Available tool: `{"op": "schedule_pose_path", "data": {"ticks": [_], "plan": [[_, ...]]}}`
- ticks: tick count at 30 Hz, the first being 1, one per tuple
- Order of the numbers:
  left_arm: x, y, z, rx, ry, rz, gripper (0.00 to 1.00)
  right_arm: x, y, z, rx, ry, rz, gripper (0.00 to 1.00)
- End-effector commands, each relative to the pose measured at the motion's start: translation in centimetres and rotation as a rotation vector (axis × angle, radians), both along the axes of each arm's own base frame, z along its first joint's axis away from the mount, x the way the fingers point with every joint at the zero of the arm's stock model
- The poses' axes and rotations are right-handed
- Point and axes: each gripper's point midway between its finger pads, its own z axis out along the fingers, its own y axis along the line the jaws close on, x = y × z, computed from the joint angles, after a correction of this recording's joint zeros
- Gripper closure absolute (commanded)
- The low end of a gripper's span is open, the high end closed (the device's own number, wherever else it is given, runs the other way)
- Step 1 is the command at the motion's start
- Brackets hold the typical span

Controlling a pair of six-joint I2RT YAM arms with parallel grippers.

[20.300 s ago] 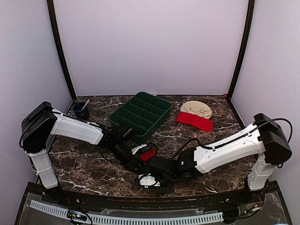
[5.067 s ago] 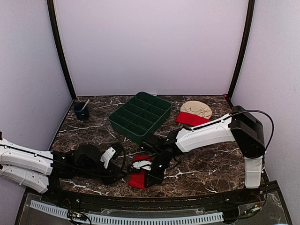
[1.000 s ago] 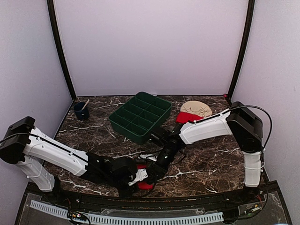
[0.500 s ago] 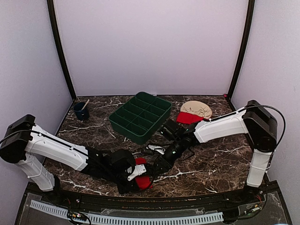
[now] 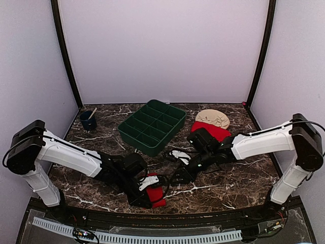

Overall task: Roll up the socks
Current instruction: Roll the sock at the center of the board.

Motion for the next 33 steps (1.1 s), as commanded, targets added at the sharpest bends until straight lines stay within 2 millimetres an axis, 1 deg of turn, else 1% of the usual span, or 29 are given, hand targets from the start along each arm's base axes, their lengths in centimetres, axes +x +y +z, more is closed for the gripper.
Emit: {"op": "schedule_pose_path", "data": {"ticks": [1,5,9,17,24,33], "plan": [[-1.4,0.6,-0.2,0.03,0.138,-0.045,0.93,1.2,-0.3,1.7,0.054,-0.108,-0.058,0.61],[-1.5,0.7,-0.3,0.038,0.189,-0.039,0.97,0.2,-0.6,1.7,0.046,-0.157,-0.05,0.61],[-1.2,0.7,0.0,0.026,0.226,-0.02,0.99,-1.3,-0.2,1.7,0.032,-0.236,-0.024,0.61],[-0.8,0.6,0.7,-0.011,0.341,0.013,1.0,-3.0,-0.3,2.2,0.017,-0.354,-0.028,0.61],[-0.3,0.7,0.7,-0.005,0.436,0.038,1.0,-5.6,0.4,1.4,-0.036,-0.431,0.059,0.61],[-0.8,0.6,0.8,-0.01,0.549,0.035,1.0,-6.9,1.8,0.7,-0.077,-0.547,0.128,0.61]]}}
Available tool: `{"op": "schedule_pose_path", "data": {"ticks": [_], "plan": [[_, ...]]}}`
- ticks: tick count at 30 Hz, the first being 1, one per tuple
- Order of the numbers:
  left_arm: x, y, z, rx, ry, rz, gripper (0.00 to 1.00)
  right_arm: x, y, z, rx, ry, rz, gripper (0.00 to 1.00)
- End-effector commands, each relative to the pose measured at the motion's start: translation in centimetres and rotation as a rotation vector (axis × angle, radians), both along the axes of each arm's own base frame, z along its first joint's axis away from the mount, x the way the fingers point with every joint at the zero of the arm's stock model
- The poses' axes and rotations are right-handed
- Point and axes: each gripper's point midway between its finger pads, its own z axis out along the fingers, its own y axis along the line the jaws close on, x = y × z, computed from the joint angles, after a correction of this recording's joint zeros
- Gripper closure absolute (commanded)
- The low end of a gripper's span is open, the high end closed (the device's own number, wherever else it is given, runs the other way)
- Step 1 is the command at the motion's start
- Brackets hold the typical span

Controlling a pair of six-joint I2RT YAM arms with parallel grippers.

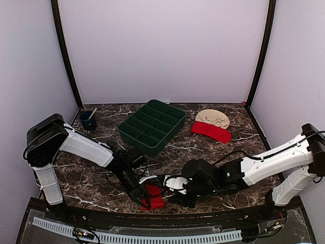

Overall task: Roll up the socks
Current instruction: Roll the sock at the center of the board.

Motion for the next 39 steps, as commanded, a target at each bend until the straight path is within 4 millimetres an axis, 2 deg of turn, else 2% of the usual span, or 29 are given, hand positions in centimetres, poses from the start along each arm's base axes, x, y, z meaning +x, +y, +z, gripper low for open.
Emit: {"op": "schedule_pose_path", "data": {"ticks": [1,7,9,20,39], "plan": [[-0.6,0.2,0.6,-0.001,0.093,-0.003,1.0,0.2,1.3,0.4,-0.015,-0.11,0.023,0.61],[-0.7,0.2,0.8,-0.012,0.135,0.001,1.0,-0.5,2.4,-0.3,-0.053,-0.182,0.074,0.61],[-0.5,0.1,0.8,-0.016,0.149,0.004,1.0,-0.8,2.7,-0.1,-0.052,-0.187,0.092,0.61],[0.2,0.0,0.4,-0.021,0.177,0.003,1.0,-2.7,3.9,-2.2,-0.102,-0.16,0.193,0.62],[-0.2,0.0,0.8,-0.064,0.23,-0.028,1.0,-1.8,5.2,-4.2,-0.157,-0.248,0.247,0.65]]}}
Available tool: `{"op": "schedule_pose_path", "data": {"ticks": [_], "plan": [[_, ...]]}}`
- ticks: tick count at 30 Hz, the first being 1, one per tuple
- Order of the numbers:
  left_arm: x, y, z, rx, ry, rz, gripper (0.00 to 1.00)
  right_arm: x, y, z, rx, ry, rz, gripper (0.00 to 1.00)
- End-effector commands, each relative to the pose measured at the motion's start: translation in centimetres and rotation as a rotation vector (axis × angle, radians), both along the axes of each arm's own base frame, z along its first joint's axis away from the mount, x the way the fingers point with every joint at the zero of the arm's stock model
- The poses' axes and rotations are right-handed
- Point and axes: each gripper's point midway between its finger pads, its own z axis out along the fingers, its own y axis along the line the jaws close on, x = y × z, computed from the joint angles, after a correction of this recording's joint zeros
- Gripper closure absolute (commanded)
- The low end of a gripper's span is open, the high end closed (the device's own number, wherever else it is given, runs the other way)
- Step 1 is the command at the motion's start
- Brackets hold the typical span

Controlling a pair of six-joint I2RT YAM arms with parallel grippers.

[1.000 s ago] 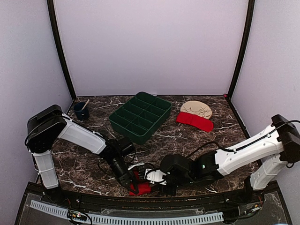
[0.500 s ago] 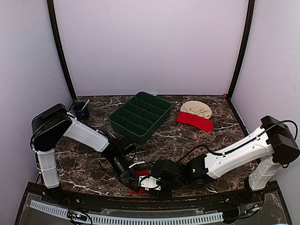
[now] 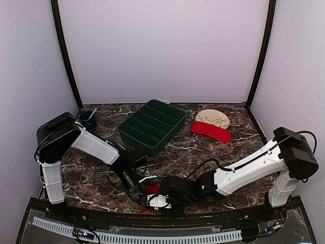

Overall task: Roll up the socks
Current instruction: Roll the sock at the center of the board.

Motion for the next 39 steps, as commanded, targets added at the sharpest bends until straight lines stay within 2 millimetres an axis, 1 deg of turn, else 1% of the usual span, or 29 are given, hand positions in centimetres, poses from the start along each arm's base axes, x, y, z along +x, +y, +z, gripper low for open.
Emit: {"op": "schedule_pose_path", "data": {"ticks": [1,7,16,21,23,25,29,33,39], "plan": [[-0.1,-0.1,0.7,-0.03,0.029,-0.016,1.0,0.1,1.5,0.9,0.039,-0.034,0.023,0.65],[-0.2,-0.2,0.9,-0.047,0.047,-0.025,1.0,0.5,1.4,0.6,0.035,-0.037,0.025,0.67],[-0.3,-0.3,1.1,-0.065,0.055,-0.033,1.0,0.9,1.4,0.1,0.03,-0.013,0.038,0.73],[-0.3,-0.4,1.3,-0.075,0.054,-0.036,1.0,0.9,1.4,-0.4,0.021,0.021,0.046,0.84],[-0.3,-0.3,1.2,-0.07,0.052,-0.038,0.98,1.0,1.3,-0.7,0.016,0.038,0.045,0.89],[-0.2,-0.2,1.1,-0.059,0.042,-0.036,0.96,1.0,1.1,-1.0,0.01,0.055,0.043,0.91],[0.3,-0.1,0.6,-0.017,0.004,-0.026,0.84,1.0,1.0,-1.2,0.007,0.077,0.037,0.94],[1.2,0.1,0.5,0.029,-0.06,-0.003,0.74,0.9,0.8,-1.4,0.001,0.088,0.036,0.95],[3.4,0.8,0.7,0.088,-0.169,0.062,0.7,1.1,0.5,-1.4,-0.013,0.085,0.032,0.97]]}}
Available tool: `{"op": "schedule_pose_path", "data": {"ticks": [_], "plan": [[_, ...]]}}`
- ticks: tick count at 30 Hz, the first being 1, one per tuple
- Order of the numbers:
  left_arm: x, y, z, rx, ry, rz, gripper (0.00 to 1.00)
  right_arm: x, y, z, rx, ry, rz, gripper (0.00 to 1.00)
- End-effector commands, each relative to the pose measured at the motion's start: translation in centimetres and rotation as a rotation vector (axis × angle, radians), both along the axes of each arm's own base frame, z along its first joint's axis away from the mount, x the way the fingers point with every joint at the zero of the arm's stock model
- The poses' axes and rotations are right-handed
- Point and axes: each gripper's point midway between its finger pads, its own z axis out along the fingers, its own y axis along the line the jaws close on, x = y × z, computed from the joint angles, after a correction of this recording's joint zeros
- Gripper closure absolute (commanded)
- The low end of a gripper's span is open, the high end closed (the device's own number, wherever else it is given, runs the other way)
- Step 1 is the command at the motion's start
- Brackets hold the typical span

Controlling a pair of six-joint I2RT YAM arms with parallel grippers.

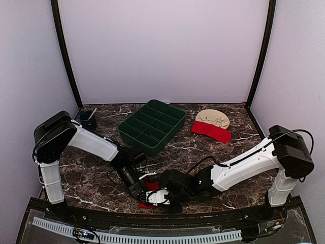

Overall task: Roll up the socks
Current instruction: Roll the sock at the center of the board.

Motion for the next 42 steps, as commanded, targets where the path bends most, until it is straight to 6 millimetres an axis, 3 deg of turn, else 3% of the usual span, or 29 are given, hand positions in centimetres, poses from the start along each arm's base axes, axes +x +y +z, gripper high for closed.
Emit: {"op": "schedule_pose_path", "data": {"ticks": [1,13,25,37,42], "plan": [[2.9,0.8,0.5,0.064,-0.143,0.079,0.7,0.1,-0.2,-0.8,-0.033,0.018,-0.009,0.97],[6.2,1.5,3.3,0.062,-0.293,0.208,0.69,0.3,0.3,-0.8,-0.076,0.027,-0.017,0.97],[10.3,4.9,4.4,0.149,-0.62,0.44,0.62,0.0,0.5,0.0,-0.101,0.154,-0.039,0.98],[11.3,7.1,5.6,0.15,-0.76,0.626,0.63,0.2,1.2,1.0,-0.126,0.298,-0.044,0.98],[10.8,6.9,6.8,0.13,-0.863,0.652,0.63,0.5,1.2,1.0,-0.14,0.348,-0.046,0.98]]}}
